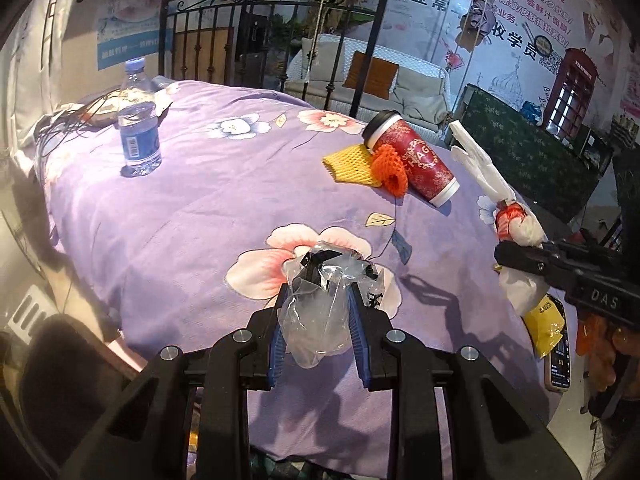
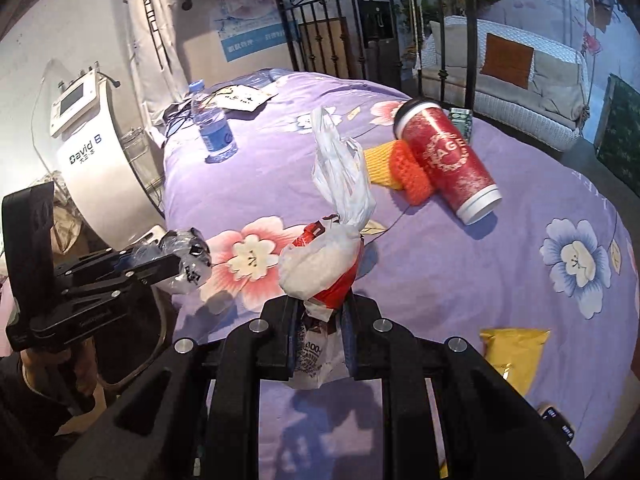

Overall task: Collect trash
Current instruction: 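Carry the clear bag into the bin and open the left tool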

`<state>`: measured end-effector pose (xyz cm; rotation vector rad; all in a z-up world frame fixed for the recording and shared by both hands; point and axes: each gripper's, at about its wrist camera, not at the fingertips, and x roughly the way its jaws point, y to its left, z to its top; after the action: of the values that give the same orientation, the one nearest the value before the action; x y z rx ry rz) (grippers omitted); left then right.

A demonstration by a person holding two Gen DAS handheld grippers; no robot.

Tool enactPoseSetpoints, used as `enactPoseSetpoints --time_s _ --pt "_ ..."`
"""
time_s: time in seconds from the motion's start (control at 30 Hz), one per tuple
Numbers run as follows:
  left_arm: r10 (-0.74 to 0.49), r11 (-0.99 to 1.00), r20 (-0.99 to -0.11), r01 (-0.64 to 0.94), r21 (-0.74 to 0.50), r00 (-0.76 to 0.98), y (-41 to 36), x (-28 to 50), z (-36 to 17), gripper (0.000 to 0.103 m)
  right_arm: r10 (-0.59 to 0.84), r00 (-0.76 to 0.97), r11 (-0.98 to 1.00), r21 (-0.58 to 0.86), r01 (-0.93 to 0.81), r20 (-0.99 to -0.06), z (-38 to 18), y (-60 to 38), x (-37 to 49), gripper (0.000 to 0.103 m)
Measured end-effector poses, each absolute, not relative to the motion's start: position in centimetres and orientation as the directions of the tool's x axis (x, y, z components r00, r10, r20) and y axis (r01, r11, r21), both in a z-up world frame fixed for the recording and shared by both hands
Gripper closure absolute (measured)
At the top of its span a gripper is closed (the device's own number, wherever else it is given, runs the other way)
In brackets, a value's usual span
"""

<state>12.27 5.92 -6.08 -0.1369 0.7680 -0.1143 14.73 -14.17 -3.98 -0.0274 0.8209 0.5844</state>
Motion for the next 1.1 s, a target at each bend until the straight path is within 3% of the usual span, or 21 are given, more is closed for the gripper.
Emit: enactPoseSetpoints --time_s 0.33,0.73,1.1 --pt "-0.028 0.979 -0.712 -0.124 -0.160 0.701 12.3 8.1 -6.9 0.076 0.621 0.419 0.734 0.305 -0.607 -0.662 -6.5 -5.7 9.7 0.085" --pt "0.110 0.938 -0.774 -0.322 -0.126 0.624 18.7 3.5 -9.3 0.076 0.663 0.371 0.675 0.305 -0.671 -0.650 -7.9 0.2 6.8 0.085" --pt "0.087 0.873 -0.878 -0.460 -0.160 0.471 23.5 3.3 -15.6 0.076 0.674 0.353 0.657 0.308 -0.688 -0.649 -7.9 1.2 6.0 0.085"
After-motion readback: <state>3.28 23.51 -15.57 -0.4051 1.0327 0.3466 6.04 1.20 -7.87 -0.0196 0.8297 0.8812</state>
